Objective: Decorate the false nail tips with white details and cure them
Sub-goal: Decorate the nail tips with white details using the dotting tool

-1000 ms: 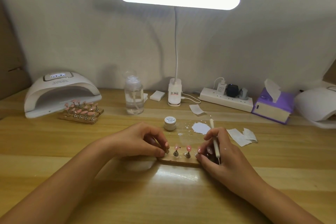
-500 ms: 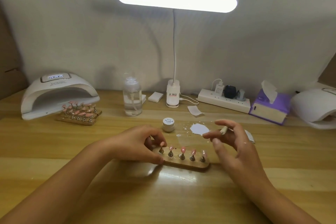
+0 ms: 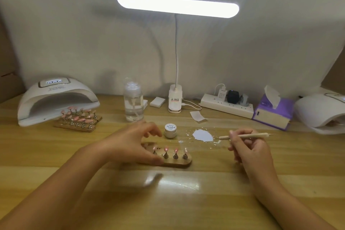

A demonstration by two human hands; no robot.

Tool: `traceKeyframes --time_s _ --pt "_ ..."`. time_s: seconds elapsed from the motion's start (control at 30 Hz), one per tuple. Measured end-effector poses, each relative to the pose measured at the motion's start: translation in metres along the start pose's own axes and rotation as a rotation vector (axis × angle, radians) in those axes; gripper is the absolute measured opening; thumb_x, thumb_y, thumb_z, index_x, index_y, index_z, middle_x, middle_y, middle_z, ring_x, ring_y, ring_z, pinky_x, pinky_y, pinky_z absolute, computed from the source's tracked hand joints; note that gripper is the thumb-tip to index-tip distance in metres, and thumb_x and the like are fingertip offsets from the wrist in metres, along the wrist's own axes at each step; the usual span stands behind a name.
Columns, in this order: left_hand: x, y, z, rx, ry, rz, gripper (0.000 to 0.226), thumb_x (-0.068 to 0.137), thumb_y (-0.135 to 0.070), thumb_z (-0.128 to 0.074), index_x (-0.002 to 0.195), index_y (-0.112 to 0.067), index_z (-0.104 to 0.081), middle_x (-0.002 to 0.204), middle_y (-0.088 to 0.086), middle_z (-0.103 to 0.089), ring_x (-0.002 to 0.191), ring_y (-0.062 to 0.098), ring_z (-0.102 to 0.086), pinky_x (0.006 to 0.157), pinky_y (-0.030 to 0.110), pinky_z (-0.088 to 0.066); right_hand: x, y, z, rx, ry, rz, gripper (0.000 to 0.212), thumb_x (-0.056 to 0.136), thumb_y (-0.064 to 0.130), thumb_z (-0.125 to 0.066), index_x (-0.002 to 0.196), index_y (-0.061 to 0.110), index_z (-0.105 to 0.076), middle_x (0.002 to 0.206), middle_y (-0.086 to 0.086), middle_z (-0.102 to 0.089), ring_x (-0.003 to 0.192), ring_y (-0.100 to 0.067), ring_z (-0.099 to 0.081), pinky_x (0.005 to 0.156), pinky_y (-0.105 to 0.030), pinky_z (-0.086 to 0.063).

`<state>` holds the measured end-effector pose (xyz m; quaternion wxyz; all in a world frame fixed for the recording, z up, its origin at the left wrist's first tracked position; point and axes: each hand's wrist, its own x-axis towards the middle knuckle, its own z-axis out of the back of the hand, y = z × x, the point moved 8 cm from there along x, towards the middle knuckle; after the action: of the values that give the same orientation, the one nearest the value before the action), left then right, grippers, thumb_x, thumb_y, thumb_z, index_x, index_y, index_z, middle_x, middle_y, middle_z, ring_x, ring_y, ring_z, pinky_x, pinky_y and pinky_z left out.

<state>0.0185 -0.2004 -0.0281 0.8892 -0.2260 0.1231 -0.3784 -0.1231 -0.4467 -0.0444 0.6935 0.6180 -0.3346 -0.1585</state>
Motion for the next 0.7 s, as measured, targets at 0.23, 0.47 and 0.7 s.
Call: traceKeyframes --time_s 0.23,0.47,0.7 --pt "-0.004 -0.054 -0.024 0.228 -0.475 -0.157 0.032 0.077 -0.069 -0.052 0.094 -0.043 -0.060 0.120 -0.025 -0.044 0.121 0.001 -0.037 0.117 0.040 -0.008 0.008 -0.013 -0.002 -0.030 -0.002 -0.103 0.016 0.097 0.023 -0.061 0.088 0.010 -0.056 0.052 0.002 -0.057 0.046 -0.010 -0.047 0.042 -0.024 -0.040" --pt "-0.009 -0.058 -0.032 0.173 -0.614 -0.192 0.011 0.079 -0.051 -0.067 0.079 -0.041 -0.061 0.111 -0.026 -0.054 0.115 0.005 -0.047 0.108 0.035 -0.004 0.025 -0.017 -0.015 -0.067 0.027 -0.208 0.018 0.098 0.019 -0.060 0.084 0.011 -0.067 0.063 0.003 -0.070 0.053 -0.005 -0.057 0.045 -0.019 -0.045" --pt "-0.028 -0.090 -0.031 0.236 -0.722 -0.398 0.005 0.082 -0.037 -0.058 0.078 -0.033 -0.058 0.103 -0.022 -0.066 0.101 0.011 -0.060 0.095 0.034 -0.027 0.031 -0.013 -0.024 -0.325 0.012 0.008 0.017 0.096 0.029 -0.063 0.081 0.021 -0.063 0.069 0.004 -0.074 0.054 0.000 -0.062 0.055 -0.025 -0.046"
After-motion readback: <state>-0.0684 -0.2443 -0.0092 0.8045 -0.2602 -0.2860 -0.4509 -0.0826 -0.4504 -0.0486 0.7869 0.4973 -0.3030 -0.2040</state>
